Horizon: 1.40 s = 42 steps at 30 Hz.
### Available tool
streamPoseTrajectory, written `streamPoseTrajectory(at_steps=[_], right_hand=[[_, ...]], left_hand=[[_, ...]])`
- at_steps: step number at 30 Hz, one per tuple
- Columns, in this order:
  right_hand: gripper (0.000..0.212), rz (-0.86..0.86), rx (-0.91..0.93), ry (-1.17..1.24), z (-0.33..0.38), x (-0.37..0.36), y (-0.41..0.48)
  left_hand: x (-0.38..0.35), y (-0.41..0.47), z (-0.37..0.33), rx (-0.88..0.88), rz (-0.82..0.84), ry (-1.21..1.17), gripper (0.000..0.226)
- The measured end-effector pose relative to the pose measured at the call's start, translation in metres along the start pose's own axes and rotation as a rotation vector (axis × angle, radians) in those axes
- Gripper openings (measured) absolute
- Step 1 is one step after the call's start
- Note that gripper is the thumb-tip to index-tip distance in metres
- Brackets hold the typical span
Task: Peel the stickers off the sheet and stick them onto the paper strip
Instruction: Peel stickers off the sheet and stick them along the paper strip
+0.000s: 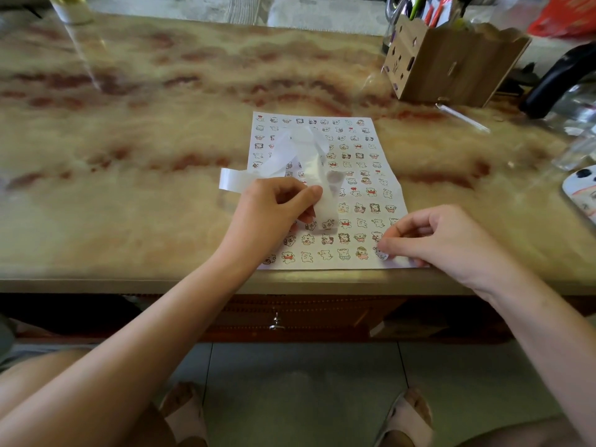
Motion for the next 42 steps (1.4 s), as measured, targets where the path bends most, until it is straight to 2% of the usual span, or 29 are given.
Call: streamPoseTrajectory(at_steps=[9,18,22,26,33,35,38,42], right_hand=[[0.015,-0.074,0.070,-0.060,-0.007,-0.007,0.005],[0.018,-0.048,0.093,-0.077,-0.010,-0.002,0.008],[0.012,-0.019,0.092,-0.084,-0.009,0.002,0.007],[0.026,0.001,0.061,-0.082,-0.007,0.002,0.005],[0.006,0.022,0.063,-0.088,-0.009,0.006,0.009],[0.005,-0.032,0.105,-0.022,-0.006,0.007,0.009],[0.004,-0.160,0.267,0.095,0.004,0.007,0.006],[0.006,-0.202,0.456,0.070,0.018,-0.010,-0.001]], left_hand=[[0.000,-0.001,-0.002,0.015,0.010,-0.001,0.024],[0.000,0.000,0.000,0.025,0.013,-0.007,0.023],[0.001,-0.001,0.000,0.013,0.015,-0.006,0.024],[0.001,-0.001,0.000,0.008,0.011,-0.021,0.024],[0.001,-0.001,0.000,0.001,0.007,-0.034,0.024],[0.002,-0.001,-0.002,-0.009,-0.005,-0.059,0.024],[0.003,0.000,-0.006,-0.039,-0.029,-0.118,0.023],[0.002,0.000,-0.008,-0.067,-0.053,-0.140,0.022]])
Point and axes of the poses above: each hand's wrist, its own y-axis towards the middle knuckle, its own x-axis out of the back of the hand, z = x × y, the point moved 1 cm from there along y, towards the middle knuckle, and after that the axes turned 11 degrees about -x, right-handed, at the moved point
